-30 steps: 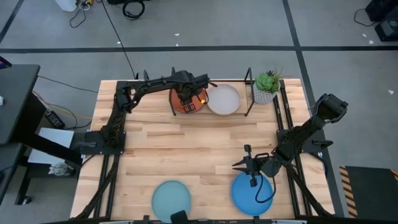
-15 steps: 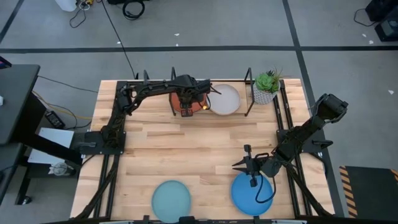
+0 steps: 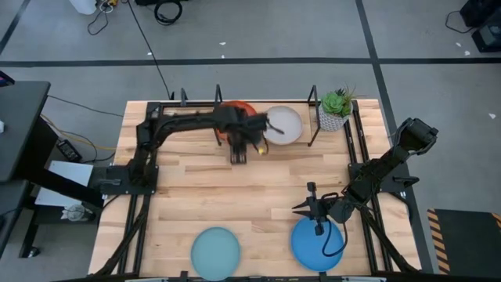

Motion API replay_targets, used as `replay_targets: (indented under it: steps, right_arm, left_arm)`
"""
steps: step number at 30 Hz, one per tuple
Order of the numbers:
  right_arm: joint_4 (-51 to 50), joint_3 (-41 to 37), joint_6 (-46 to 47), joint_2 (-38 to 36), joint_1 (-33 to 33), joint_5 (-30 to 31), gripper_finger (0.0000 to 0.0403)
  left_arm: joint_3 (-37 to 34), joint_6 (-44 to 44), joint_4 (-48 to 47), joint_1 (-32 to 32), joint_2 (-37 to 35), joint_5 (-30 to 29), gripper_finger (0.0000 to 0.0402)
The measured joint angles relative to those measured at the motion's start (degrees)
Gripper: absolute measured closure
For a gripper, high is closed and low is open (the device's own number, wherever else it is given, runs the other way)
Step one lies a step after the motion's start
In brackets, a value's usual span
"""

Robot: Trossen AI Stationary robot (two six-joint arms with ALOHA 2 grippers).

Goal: Place and stack plates onto a shelf
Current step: Stack the light blue plate on top of the gray plate on the shelf

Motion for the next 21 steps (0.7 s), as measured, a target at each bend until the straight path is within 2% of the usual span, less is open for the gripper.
replay_targets:
  steps: [3, 6, 13, 21]
  right_arm:
    - [0.2, 0.0, -2.3, 0.0, -0.1, 0.1, 0.0344]
    - [0.3, 0.0, -4.5, 0.0, -0.7, 0.1, 0.0344]
    - [3.2, 0.0, -10.0, 0.0, -3.4, 0.1, 0.0344]
    - [3.6, 0.0, -11.9, 0.0, -6.6, -1.8, 0.0344]
  left_arm:
    - [0.0, -8.3, 0.1, -5.2, -1.9, 6.9, 0.0299]
    - [0.0, -15.0, 0.0, -11.4, -2.0, 8.9, 0.0299]
    - [-0.1, -23.3, 0.5, -25.6, -1.4, 8.6, 0.0299]
    - [-0.1, -36.1, 1.2, -37.6, -0.8, 1.3, 0.0299]
